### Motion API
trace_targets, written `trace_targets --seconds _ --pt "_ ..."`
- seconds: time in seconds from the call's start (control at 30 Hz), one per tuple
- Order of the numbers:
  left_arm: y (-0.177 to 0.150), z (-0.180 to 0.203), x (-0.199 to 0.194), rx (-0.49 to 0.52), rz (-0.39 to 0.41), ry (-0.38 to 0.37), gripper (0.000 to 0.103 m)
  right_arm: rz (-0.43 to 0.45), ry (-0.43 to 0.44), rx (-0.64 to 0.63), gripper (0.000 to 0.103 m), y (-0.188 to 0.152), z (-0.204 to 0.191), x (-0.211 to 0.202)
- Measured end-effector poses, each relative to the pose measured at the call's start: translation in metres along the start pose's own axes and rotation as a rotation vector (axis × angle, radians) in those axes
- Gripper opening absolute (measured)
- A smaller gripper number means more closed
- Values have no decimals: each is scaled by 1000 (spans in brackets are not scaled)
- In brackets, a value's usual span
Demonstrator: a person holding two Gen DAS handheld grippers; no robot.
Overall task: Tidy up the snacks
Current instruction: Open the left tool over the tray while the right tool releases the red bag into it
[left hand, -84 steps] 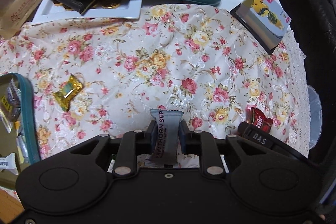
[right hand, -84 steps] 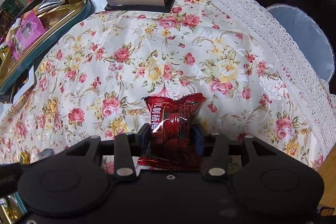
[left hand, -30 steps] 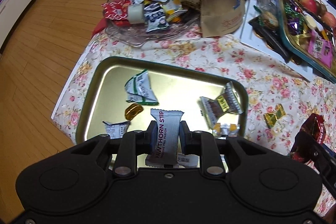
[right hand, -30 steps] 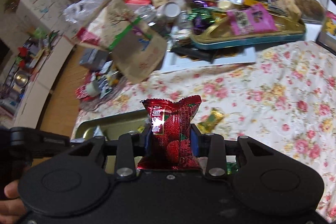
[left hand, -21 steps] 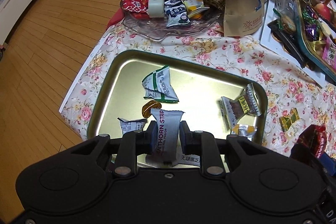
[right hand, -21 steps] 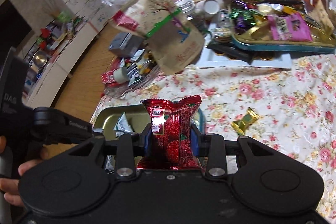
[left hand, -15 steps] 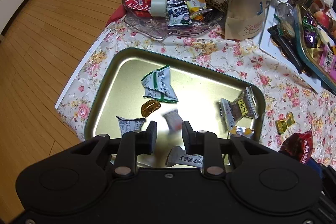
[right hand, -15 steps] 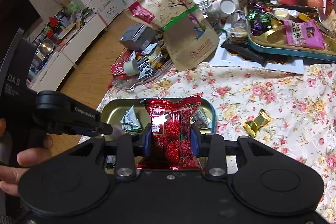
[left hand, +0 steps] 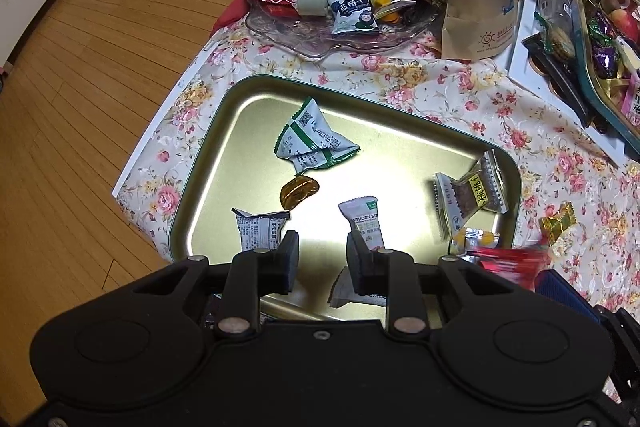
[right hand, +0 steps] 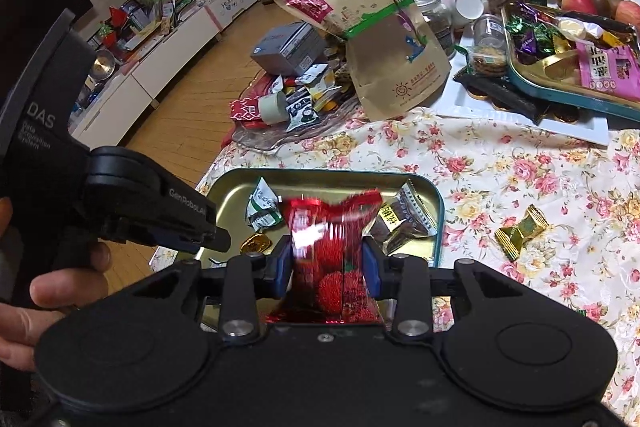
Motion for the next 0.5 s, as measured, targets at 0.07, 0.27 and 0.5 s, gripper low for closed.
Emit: trace_targets --seconds 0.07,0.27,0.5 --pt "-1 1 0 3 -1 -3 36 14 12 -13 41 0 -3 -1" --pt "-3 7 1 23 -5 -2 36 41 13 -43 41 3 -5 -4" --pt "-3 10 1 37 -7 -3 36 18 -28 9 41 5 6 -1"
Point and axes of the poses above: each gripper's, at about its wrist camera, not at the fingertips, and x roughly the way its jaws point, z to its right, y to its top, the point moved 1 cm from there along x, roughly the way its jaws point, and after that the axes turned 7 degrees about y, right-handed, at the moved point
